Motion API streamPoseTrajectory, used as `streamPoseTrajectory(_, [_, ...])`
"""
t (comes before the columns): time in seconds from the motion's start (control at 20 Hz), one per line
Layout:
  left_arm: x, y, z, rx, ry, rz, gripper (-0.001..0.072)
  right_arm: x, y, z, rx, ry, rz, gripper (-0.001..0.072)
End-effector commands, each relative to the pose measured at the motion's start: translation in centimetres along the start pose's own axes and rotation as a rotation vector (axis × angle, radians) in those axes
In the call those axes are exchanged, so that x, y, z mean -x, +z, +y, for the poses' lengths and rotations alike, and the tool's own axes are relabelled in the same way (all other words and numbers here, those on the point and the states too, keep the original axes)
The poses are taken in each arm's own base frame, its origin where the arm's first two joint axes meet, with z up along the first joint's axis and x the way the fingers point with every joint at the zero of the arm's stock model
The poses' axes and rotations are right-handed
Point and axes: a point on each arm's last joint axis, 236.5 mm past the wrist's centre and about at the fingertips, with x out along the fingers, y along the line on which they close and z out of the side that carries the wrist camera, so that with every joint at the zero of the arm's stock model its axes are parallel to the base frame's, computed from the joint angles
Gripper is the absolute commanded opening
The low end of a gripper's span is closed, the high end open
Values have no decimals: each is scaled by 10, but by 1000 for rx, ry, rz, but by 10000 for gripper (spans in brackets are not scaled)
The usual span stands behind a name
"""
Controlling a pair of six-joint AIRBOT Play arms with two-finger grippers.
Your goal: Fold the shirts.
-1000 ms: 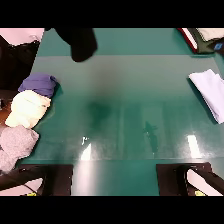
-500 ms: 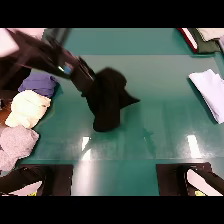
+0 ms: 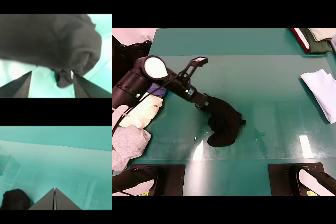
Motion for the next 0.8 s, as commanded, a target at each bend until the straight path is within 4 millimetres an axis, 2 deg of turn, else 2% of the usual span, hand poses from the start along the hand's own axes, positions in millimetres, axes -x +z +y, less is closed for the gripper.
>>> streamPoseTrajectory(0.0, [-4, -29, 0, 58, -18, 44, 591, 0, -1, 0, 1, -1, 6, 23])
streamPoseTrajectory(0.15, [-42, -66, -5, 94, -59, 105, 591, 0, -1, 0, 1, 0, 7, 23])
streamPoseTrajectory(0.2, [-58, -78, -2, 100, -63, 119, 591, 0, -1, 0, 1, 0, 7, 23])
streamPoseTrajectory(0.3, [-80, -90, 9, 109, -56, 97, 592, 0, -2, 0, 1, -1, 7, 23])
streamPoseTrajectory(0.4, [-92, -86, 10, 74, -73, 36, 592, 0, -2, 0, 1, 0, 8, 23])
streamPoseTrajectory(0.55, [-97, -74, 4, -8, -108, -37, 591, 0, -3, 0, 1, 1, 11, 23])
streamPoseTrajectory(0.75, [-104, -55, 24, 16, -41, -132, 592, 0, -9, 1, 1, 3, 37, 23])
